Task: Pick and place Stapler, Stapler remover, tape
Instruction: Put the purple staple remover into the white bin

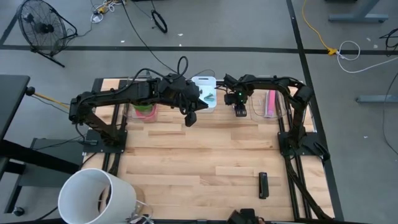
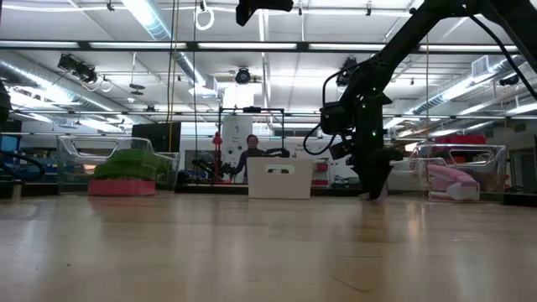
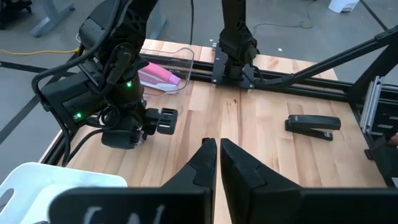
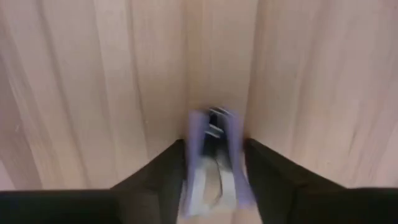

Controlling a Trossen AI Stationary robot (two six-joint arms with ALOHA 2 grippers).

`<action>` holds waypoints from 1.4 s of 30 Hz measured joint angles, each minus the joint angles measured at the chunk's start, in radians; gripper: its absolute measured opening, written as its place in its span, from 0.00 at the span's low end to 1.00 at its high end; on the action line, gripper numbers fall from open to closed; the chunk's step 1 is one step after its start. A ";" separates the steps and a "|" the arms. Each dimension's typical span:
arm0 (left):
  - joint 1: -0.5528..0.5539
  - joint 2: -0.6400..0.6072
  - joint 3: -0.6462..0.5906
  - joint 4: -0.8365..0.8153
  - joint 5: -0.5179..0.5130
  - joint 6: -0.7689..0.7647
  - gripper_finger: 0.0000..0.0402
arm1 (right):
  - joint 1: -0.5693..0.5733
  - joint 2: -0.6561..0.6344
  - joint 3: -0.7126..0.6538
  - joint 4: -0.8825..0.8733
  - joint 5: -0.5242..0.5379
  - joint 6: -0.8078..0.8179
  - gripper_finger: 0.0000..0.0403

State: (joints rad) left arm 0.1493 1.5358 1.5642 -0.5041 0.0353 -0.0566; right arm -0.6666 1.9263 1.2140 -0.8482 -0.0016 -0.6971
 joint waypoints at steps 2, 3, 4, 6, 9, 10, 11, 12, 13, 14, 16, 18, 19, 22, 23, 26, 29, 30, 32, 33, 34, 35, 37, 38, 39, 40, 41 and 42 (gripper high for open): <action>0.000 0.000 0.000 0.000 -0.002 0.000 0.06 | 0.000 0.000 0.000 0.000 0.000 0.000 0.33; 0.000 0.000 0.000 0.000 -0.002 0.000 0.06 | 0.000 0.000 0.000 0.000 0.000 0.000 0.30; 0.000 0.000 0.000 0.000 -0.002 0.000 0.06 | 0.000 0.000 0.000 0.000 -0.001 0.000 0.27; 0.000 0.000 0.000 0.000 -0.002 0.000 0.06 | 0.000 0.000 0.001 -0.001 -0.002 0.000 0.23; 0.000 0.000 0.000 0.000 -0.002 0.009 0.06 | 0.000 -0.001 0.001 -0.004 -0.004 0.000 0.19; 0.000 0.000 0.000 0.000 -0.002 0.021 0.06 | 0.000 -0.001 0.001 -0.005 -0.004 0.001 0.19; 0.000 0.000 0.000 0.000 -0.002 0.038 0.06 | 0.000 -0.001 0.001 -0.005 -0.005 0.002 0.19; 0.000 0.000 0.000 0.000 -0.002 0.044 0.06 | 0.000 -0.001 0.001 -0.008 -0.005 0.003 0.19; 0.000 0.000 0.000 0.000 -0.002 0.046 0.06 | 0.000 -0.001 0.001 -0.009 -0.005 0.006 0.20; 0.000 0.000 0.000 0.001 -0.002 0.045 0.06 | 0.000 -0.001 0.001 -0.012 -0.005 0.009 0.21; 0.000 0.000 0.000 0.001 -0.002 0.042 0.06 | 0.001 -0.002 0.002 -0.022 0.001 0.023 0.21; 0.000 0.000 0.000 0.001 -0.002 0.042 0.06 | 0.001 -0.008 0.000 -0.041 0.004 0.035 0.21; 0.000 0.000 0.000 0.001 -0.002 0.042 0.06 | 0.001 -0.013 -0.001 -0.052 0.004 0.037 0.20; 0.000 -0.003 0.000 -0.001 -0.002 0.042 0.06 | 0.002 -0.047 -0.002 -0.052 0.007 0.047 0.20; 0.000 -0.005 0.000 -0.006 -0.002 0.042 0.05 | 0.002 -0.058 -0.001 -0.053 0.008 0.057 0.20; 0.000 -0.022 -0.001 -0.024 -0.001 0.043 0.04 | 0.005 -0.092 -0.001 -0.053 0.008 0.075 0.20; 0.000 -0.047 -0.001 -0.058 -0.001 0.054 0.03 | 0.016 -0.135 -0.001 -0.052 0.008 0.087 0.19; 0.000 -0.055 -0.001 -0.082 -0.002 0.065 0.03 | 0.022 -0.149 -0.001 -0.052 0.009 0.087 0.19; 0.000 -0.071 -0.001 -0.108 -0.002 0.074 0.02 | 0.035 -0.182 -0.001 -0.047 0.009 0.087 0.19; 0.000 -0.078 -0.001 -0.123 -0.001 0.076 0.02 | 0.041 -0.197 -0.001 -0.041 0.010 0.087 0.19; 0.000 -0.087 -0.001 -0.139 -0.001 0.076 0.02 | 0.049 -0.211 -0.001 -0.033 0.011 0.087 0.19; 0.000 -0.096 -0.001 -0.153 -0.001 0.076 0.02 | 0.056 -0.225 -0.001 -0.025 0.011 0.087 0.19; 0.000 -0.113 -0.001 -0.177 -0.002 0.077 0.02 | 0.071 -0.252 -0.001 -0.003 0.011 0.092 0.19; 0.000 -0.119 -0.001 -0.187 -0.002 0.077 0.02 | 0.078 -0.264 -0.001 0.013 0.011 0.097 0.19; 0.000 -0.127 -0.001 -0.199 -0.002 0.077 0.02 | 0.085 -0.275 -0.001 0.028 0.011 0.104 0.19; 0.000 -0.134 -0.001 -0.210 -0.002 0.076 0.02 | 0.092 -0.284 -0.001 0.041 0.010 0.113 0.19; 0.000 -0.141 -0.001 -0.213 -0.002 0.077 0.02 | 0.099 -0.294 -0.001 0.052 0.006 0.115 0.19; 0.000 -0.149 -0.001 -0.218 -0.002 0.077 0.02 | 0.106 -0.303 0.000 0.062 -0.002 0.116 0.19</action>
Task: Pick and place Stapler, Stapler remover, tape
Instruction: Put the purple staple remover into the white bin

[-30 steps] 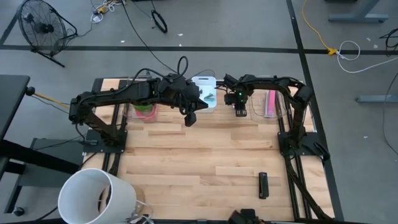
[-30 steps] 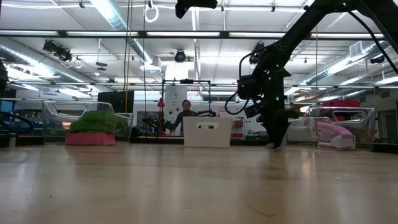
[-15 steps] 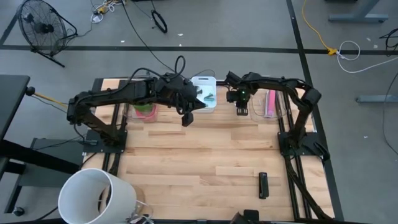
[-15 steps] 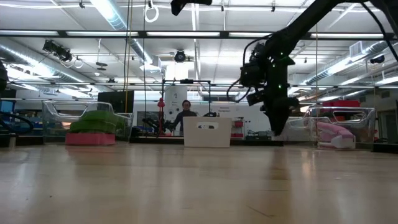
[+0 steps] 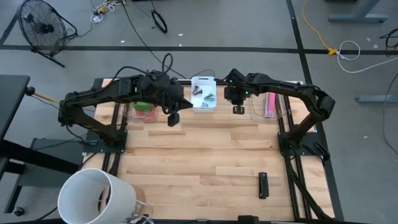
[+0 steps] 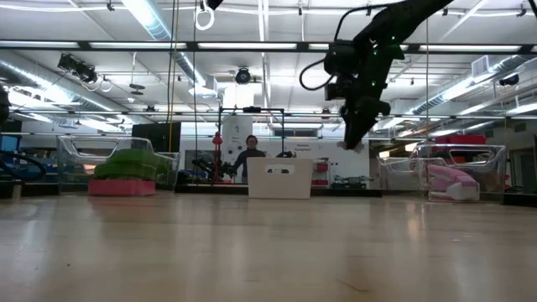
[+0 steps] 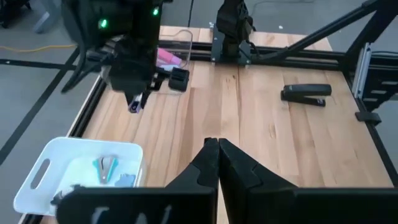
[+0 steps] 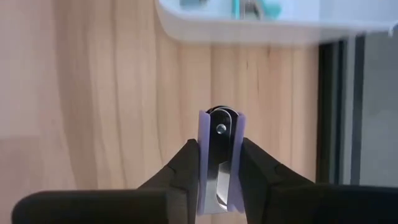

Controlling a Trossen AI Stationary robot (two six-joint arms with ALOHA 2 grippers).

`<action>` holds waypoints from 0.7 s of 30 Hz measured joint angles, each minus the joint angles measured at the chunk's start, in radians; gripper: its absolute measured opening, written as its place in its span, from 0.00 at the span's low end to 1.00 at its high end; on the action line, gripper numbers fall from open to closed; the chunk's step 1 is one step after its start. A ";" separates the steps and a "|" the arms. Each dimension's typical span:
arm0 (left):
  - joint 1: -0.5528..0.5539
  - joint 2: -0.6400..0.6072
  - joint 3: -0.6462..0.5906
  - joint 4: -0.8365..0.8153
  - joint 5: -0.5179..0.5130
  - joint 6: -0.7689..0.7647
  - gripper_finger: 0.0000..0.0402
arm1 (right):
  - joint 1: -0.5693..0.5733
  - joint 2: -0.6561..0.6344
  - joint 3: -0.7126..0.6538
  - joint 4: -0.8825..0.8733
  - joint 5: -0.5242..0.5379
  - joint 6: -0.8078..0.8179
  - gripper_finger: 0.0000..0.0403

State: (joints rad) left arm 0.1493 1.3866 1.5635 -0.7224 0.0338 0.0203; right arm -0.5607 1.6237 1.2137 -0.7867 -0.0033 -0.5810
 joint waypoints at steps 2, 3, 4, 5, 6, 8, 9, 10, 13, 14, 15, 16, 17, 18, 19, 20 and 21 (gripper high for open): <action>0.000 -0.015 0.000 -0.024 -0.006 0.000 0.02 | 0.015 -0.016 0.000 0.022 -0.014 0.007 0.19; 0.000 -0.023 0.000 -0.031 -0.015 -0.001 0.02 | 0.023 -0.023 0.000 0.035 -0.015 0.018 0.19; -0.001 -0.029 0.000 -0.041 -0.025 -0.001 0.02 | 0.031 -0.028 0.000 0.049 -0.016 0.026 0.19; -0.001 -0.035 0.000 -0.043 -0.034 -0.001 0.02 | 0.038 -0.033 0.000 0.062 -0.017 0.035 0.19; -0.001 -0.041 0.000 -0.045 -0.039 -0.004 0.02 | 0.044 -0.036 0.000 0.075 -0.022 0.045 0.19; -0.001 -0.049 0.000 -0.054 -0.042 -0.008 0.02 | 0.057 -0.037 0.003 0.110 -0.037 0.064 0.19; 0.000 -0.053 0.000 -0.053 -0.042 -0.008 0.02 | 0.063 -0.037 0.005 0.123 -0.042 0.077 0.19; 0.000 -0.057 0.000 -0.056 -0.043 -0.008 0.02 | 0.069 -0.037 0.008 0.143 -0.042 0.092 0.19; 0.000 -0.061 0.000 -0.055 -0.048 -0.009 0.02 | 0.083 -0.037 0.010 0.244 -0.041 0.128 0.19; 0.000 -0.060 0.000 -0.056 -0.049 -0.009 0.02 | 0.086 -0.037 0.010 0.278 -0.041 0.143 0.19; 0.000 -0.059 0.000 -0.057 -0.049 -0.009 0.02 | 0.088 -0.037 0.010 0.313 -0.041 0.163 0.19; 0.000 -0.059 0.000 -0.058 -0.049 -0.009 0.02 | 0.087 -0.037 0.010 0.347 -0.042 0.181 0.19; 0.000 -0.059 0.000 -0.058 -0.049 -0.009 0.02 | 0.087 -0.037 0.010 0.381 -0.043 0.193 0.19; 0.000 -0.059 0.000 -0.058 -0.049 -0.009 0.02 | 0.087 -0.037 0.010 0.409 -0.043 0.204 0.19; 0.000 -0.059 0.000 -0.059 -0.049 -0.009 0.02 | 0.087 -0.037 0.010 0.437 -0.043 0.207 0.19; 0.000 -0.059 0.000 -0.060 -0.049 -0.009 0.02 | 0.087 -0.037 0.010 0.464 -0.048 0.207 0.19; 0.000 -0.059 0.000 -0.060 -0.049 -0.009 0.02 | 0.087 -0.037 0.010 0.491 -0.059 0.207 0.19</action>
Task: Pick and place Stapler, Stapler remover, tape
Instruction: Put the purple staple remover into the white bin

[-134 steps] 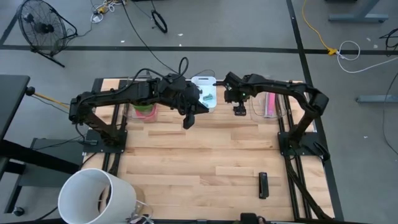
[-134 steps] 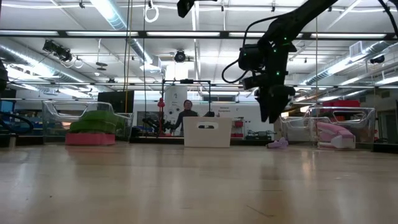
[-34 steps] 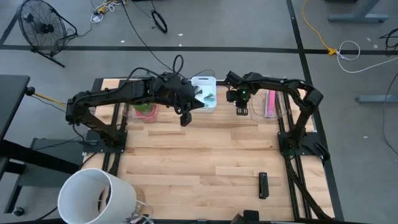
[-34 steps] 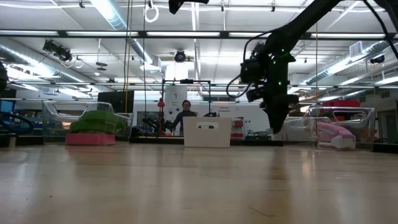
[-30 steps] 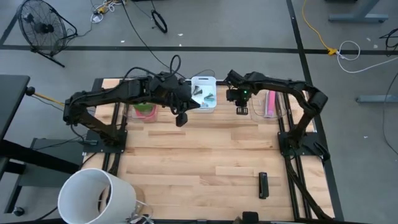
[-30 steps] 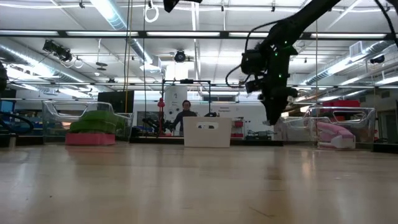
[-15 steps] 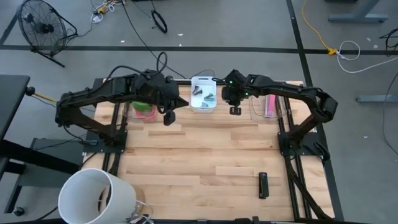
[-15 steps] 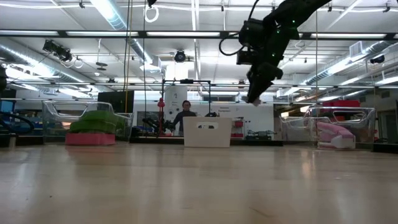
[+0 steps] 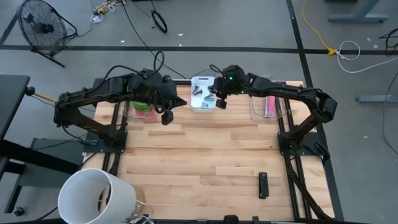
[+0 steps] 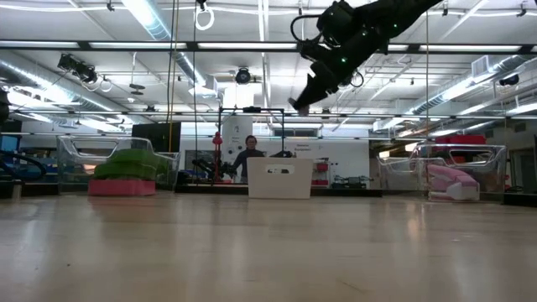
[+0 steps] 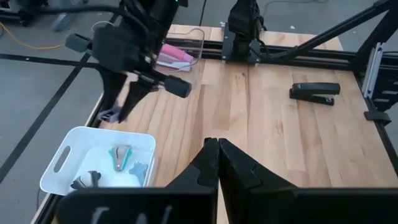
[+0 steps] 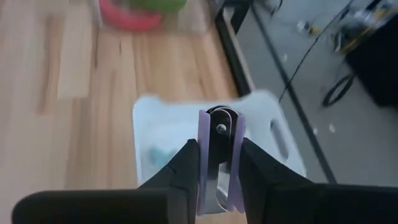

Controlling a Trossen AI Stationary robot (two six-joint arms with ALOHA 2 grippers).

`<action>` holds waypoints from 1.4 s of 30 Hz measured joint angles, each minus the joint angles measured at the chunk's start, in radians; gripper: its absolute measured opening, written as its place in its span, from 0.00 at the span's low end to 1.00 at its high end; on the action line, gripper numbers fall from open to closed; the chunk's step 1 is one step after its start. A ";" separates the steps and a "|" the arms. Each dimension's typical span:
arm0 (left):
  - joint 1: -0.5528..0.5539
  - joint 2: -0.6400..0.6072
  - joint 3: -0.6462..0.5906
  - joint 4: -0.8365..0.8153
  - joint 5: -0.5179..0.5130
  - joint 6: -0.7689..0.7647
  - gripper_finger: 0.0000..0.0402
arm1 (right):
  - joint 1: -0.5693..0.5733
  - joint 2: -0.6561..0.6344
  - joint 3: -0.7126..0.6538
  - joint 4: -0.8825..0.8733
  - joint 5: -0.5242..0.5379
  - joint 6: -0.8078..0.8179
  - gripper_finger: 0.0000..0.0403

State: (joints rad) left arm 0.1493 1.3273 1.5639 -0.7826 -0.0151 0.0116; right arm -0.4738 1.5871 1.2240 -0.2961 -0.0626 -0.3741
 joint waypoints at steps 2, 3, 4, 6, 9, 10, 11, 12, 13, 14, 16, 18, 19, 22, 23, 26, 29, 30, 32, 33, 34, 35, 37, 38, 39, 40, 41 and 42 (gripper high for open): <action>0.000 0.000 0.000 0.000 0.000 0.000 0.02 | -0.001 0.000 0.000 0.047 -0.014 0.000 0.19; 0.000 0.000 0.000 0.000 0.000 0.000 0.02 | -0.001 0.000 0.000 0.066 -0.016 0.000 0.19; 0.000 0.000 0.000 0.000 0.000 0.000 0.02 | -0.003 0.000 0.000 0.084 -0.016 0.000 0.19; 0.000 0.000 0.000 0.000 0.000 0.000 0.02 | -0.006 0.001 0.000 0.115 -0.016 0.003 0.19; 0.000 0.000 0.000 0.000 0.000 0.000 0.03 | -0.021 0.014 0.000 0.151 -0.017 0.036 0.19; 0.000 0.000 0.000 0.000 0.000 0.000 0.03 | -0.028 0.019 0.000 0.154 -0.017 0.046 0.19; 0.000 0.000 0.000 0.000 0.000 0.000 0.03 | -0.033 0.026 0.000 0.168 -0.017 0.056 0.19; 0.000 0.000 0.000 0.000 0.000 0.000 0.02 | -0.040 0.032 0.000 0.173 -0.017 0.061 0.19; 0.000 0.000 0.000 0.000 0.000 0.000 0.02 | -0.046 0.041 0.000 0.171 -0.017 0.065 0.19; 0.000 0.000 0.000 0.000 0.000 0.000 0.02 | -0.052 0.048 0.000 0.173 -0.021 0.070 0.19; 0.000 0.000 0.000 0.000 0.000 0.000 0.02 | -0.064 0.067 0.000 0.177 -0.033 0.078 0.19; 0.000 0.000 0.000 0.000 0.000 0.000 0.02 | -0.076 0.086 0.000 0.187 -0.036 0.079 0.19; 0.000 0.000 0.000 0.000 0.000 0.000 0.02 | -0.080 0.097 0.000 0.187 -0.036 0.079 0.19; 0.000 0.000 0.000 0.000 0.000 0.000 0.02 | -0.094 0.131 0.000 0.195 -0.060 0.080 0.19; 0.000 0.000 0.000 0.000 0.000 0.000 0.02 | -0.097 0.143 0.000 0.201 -0.078 0.080 0.19; 0.000 0.000 0.000 -0.002 0.000 0.000 0.02 | -0.104 0.180 0.000 0.218 -0.125 0.080 0.19; 0.000 0.000 0.000 -0.046 0.000 0.020 0.02 | -0.104 0.215 0.000 0.235 -0.151 0.082 0.19; 0.000 0.000 0.000 -0.070 0.000 0.026 0.02 | -0.104 0.226 0.000 0.246 -0.159 0.082 0.19; 0.000 0.000 0.000 -0.130 0.000 0.043 0.02 | -0.104 0.244 0.000 0.253 -0.178 0.090 0.19; 0.000 0.000 0.000 -0.162 0.000 0.050 0.02 | -0.104 0.252 0.000 0.257 -0.186 0.100 0.19; 0.000 0.000 0.000 -0.192 0.000 0.052 0.02 | -0.104 0.260 0.000 0.263 -0.196 0.109 0.19; 0.000 0.000 0.000 -0.220 0.000 0.053 0.01 | -0.104 0.265 0.000 0.263 -0.201 0.116 0.19; 0.000 0.000 0.000 -0.251 0.000 0.053 0.01 | -0.104 0.273 0.000 0.278 -0.202 0.130 0.19; 0.000 0.000 0.000 -0.259 0.000 0.053 0.01 | -0.104 0.274 0.000 0.279 -0.205 0.130 0.19; 0.000 0.000 0.000 -0.266 0.000 0.053 0.01 | -0.104 0.274 0.000 0.283 -0.209 0.130 0.19; 0.000 0.000 0.000 -0.265 0.000 0.053 0.01 | -0.104 0.274 0.000 0.294 -0.209 0.130 0.19; 0.000 -0.002 0.000 -0.264 0.000 0.053 0.01 | -0.104 0.274 0.000 0.305 -0.209 0.130 0.19; 0.000 -0.007 0.000 -0.265 0.000 0.053 0.01 | -0.104 0.274 0.000 0.313 -0.209 0.131 0.19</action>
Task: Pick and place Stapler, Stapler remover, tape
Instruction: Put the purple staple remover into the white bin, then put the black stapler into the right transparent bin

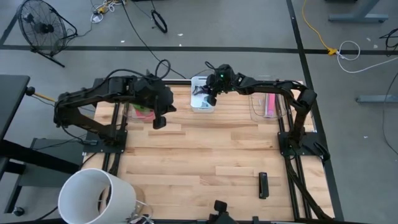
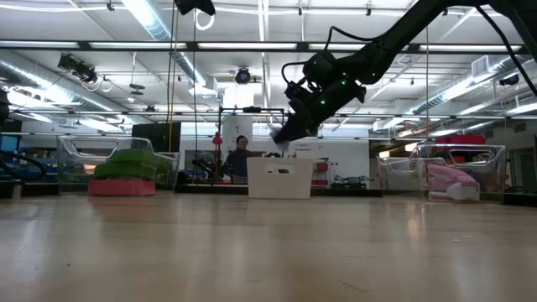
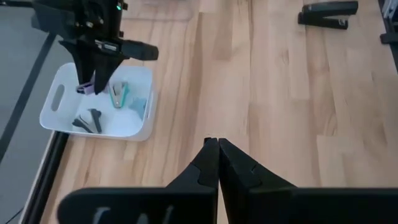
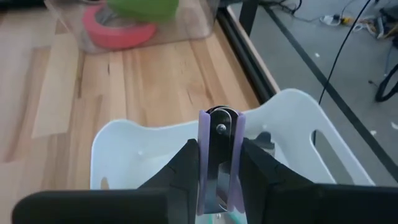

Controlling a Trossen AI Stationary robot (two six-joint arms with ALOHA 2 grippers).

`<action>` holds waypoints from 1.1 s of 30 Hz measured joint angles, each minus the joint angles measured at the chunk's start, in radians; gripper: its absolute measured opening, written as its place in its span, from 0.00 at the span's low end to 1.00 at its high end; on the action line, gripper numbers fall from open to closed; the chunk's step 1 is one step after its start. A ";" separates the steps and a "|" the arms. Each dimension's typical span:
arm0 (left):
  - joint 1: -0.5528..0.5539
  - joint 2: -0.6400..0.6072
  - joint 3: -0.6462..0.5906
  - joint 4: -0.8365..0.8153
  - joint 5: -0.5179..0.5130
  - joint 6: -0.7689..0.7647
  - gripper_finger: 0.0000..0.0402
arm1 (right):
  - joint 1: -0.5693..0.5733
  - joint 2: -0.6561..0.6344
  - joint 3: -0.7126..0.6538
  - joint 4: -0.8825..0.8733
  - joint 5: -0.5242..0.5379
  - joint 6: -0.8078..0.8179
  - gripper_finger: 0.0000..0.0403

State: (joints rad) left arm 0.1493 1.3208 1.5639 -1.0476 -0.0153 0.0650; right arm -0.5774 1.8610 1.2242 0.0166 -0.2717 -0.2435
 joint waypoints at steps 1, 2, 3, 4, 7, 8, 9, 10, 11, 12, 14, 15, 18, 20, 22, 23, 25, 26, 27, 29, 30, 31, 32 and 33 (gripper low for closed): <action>0.000 -0.004 0.000 0.003 -0.003 0.000 0.01 | 0.000 0.000 0.000 0.011 -0.003 0.002 0.19; 0.000 -0.006 0.001 0.008 -0.009 0.000 0.01 | 0.000 0.000 0.000 0.020 -0.008 0.004 0.19; 0.000 -0.006 0.001 0.007 -0.012 0.000 0.01 | 0.000 0.000 0.000 0.029 -0.009 0.011 0.19; 0.000 -0.005 0.001 0.006 -0.013 0.000 0.01 | 0.000 0.000 0.000 0.040 -0.009 0.024 0.19; 0.000 -0.004 0.001 0.006 -0.014 -0.001 0.01 | 0.000 0.000 0.000 0.055 -0.009 0.039 0.20; 0.000 -0.004 0.001 0.006 -0.014 -0.001 0.02 | 0.001 0.000 0.000 0.059 -0.009 0.046 0.20; 0.000 -0.004 0.001 0.006 -0.014 -0.001 0.02 | 0.001 0.000 0.000 0.062 -0.008 0.051 0.22; 0.000 -0.004 0.001 0.006 -0.014 0.000 0.01 | 0.002 0.000 0.000 0.062 -0.008 0.055 0.24; 0.000 -0.004 0.001 0.006 -0.014 0.000 0.01 | 0.002 0.000 0.000 0.062 -0.005 0.065 0.26; 0.000 -0.004 0.001 0.006 -0.014 0.000 0.01 | 0.002 0.000 0.000 0.062 0.007 0.080 0.29; 0.000 -0.004 0.001 0.006 -0.015 0.000 0.01 | 0.002 0.000 0.000 0.060 0.025 0.115 0.36; 0.000 -0.005 0.001 0.006 -0.016 0.000 0.01 | 0.002 0.000 0.000 0.060 0.030 0.125 0.40; 0.008 -0.024 0.001 0.008 -0.018 0.007 0.01 | 0.002 0.000 0.000 0.060 0.032 0.131 0.51; 0.023 -0.044 0.001 0.006 -0.021 0.000 0.01 | 0.002 0.000 0.000 0.060 0.031 0.134 0.58; 0.039 -0.065 0.001 0.008 -0.043 -0.005 0.01 | 0.002 -0.001 0.000 0.060 0.029 0.135 0.63; 0.048 -0.076 0.000 0.006 -0.055 -0.006 0.01 | 0.004 -0.002 0.000 0.060 0.025 0.135 0.65; 0.065 -0.099 0.000 0.010 -0.060 -0.007 0.01 | 0.008 -0.006 0.000 0.058 0.018 0.135 0.67; 0.072 -0.112 0.000 0.008 -0.060 -0.008 0.01 | 0.011 -0.010 0.000 0.057 0.018 0.135 0.68; 0.079 -0.124 0.000 0.009 -0.060 -0.008 0.01 | 0.013 -0.016 0.000 0.057 0.017 0.134 0.69; 0.091 -0.142 0.000 0.009 -0.060 -0.008 0.01 | 0.018 -0.032 0.000 0.054 0.017 0.133 0.69; 0.096 -0.150 0.000 0.009 -0.060 -0.008 0.01 | 0.021 -0.041 0.000 0.053 0.017 0.132 0.69; 0.102 -0.157 0.000 0.009 -0.060 -0.009 0.01 | 0.023 -0.051 0.000 0.053 0.017 0.132 0.69; 0.106 -0.165 0.000 0.009 -0.060 -0.009 0.01 | 0.025 -0.063 0.000 0.048 0.017 0.132 0.69; 0.109 -0.173 0.000 0.010 -0.060 -0.009 0.01 | 0.028 -0.077 0.000 0.038 0.017 0.132 0.68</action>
State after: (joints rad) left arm 0.2583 1.1475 1.5642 -1.0378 -0.0753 0.0561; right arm -0.5497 1.7837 1.2240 0.0547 -0.2550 -0.1116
